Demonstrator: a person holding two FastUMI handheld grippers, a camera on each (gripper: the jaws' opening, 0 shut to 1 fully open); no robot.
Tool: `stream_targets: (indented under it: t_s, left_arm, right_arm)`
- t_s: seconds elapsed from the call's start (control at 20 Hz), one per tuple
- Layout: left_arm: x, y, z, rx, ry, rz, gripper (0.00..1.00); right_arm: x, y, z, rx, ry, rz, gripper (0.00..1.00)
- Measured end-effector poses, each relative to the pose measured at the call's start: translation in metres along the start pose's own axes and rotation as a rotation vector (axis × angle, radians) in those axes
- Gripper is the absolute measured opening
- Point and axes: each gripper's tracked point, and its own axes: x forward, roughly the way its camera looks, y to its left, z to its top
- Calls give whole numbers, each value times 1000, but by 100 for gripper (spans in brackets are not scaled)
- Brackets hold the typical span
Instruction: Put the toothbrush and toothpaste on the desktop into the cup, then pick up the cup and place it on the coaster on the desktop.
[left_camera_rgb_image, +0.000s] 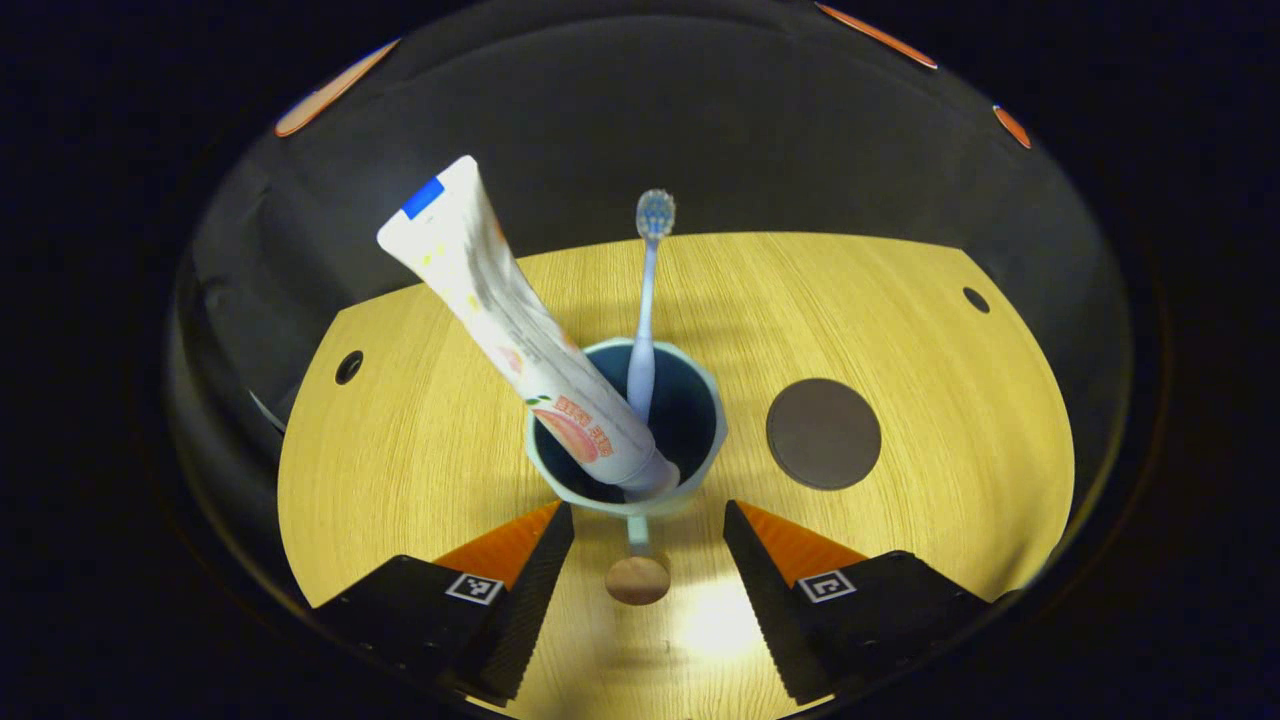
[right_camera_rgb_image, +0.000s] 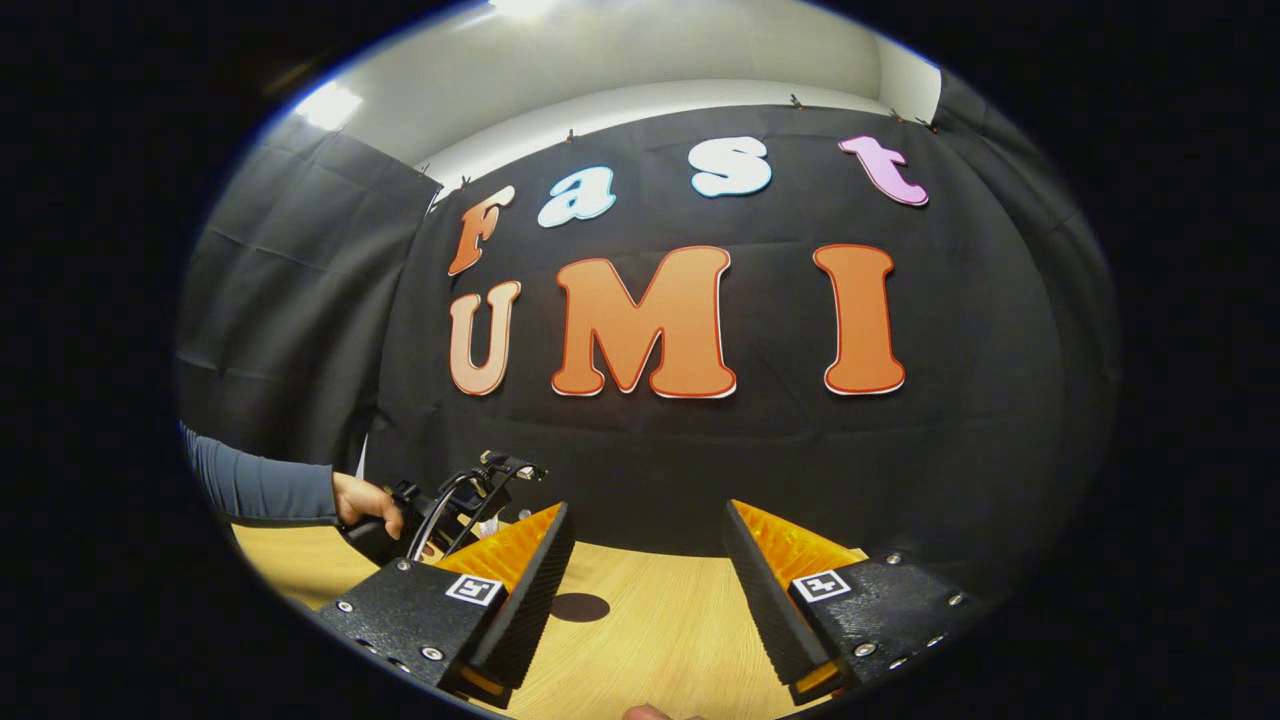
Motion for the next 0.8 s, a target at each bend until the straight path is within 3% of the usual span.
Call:
stream_targets:
  t_s: [0.2,0.25,0.3,0.35,0.45,0.55,0.6,0.65,0.8]
  left_arm:
    - [17,5,-5,20,61,24,66]
    - [19,5,-5,22,68,27,63]
    - [19,6,-5,16,65,26,65]
    - [19,7,-3,17,68,27,47]
    - [21,4,6,8,49,9,31]
    - [16,6,12,-11,33,-8,27]
    - [18,5,15,-18,31,-14,31]
    - [24,1,2,-30,16,-21,25]
    - [25,1,6,-56,-3,-34,22]
  right_arm:
    - [-1,-2,-8,22,9,2,90]
    - [0,-2,-10,27,10,2,90]
    - [0,-2,-13,33,13,1,90]
    - [1,-3,-16,40,19,1,90]
    - [1,-2,-22,49,32,1,90]
    - [2,-1,-26,49,41,-2,90]
    - [2,-1,-29,49,44,-2,90]
    - [2,0,-31,50,48,-4,90]
    - [1,2,-35,63,58,-3,90]
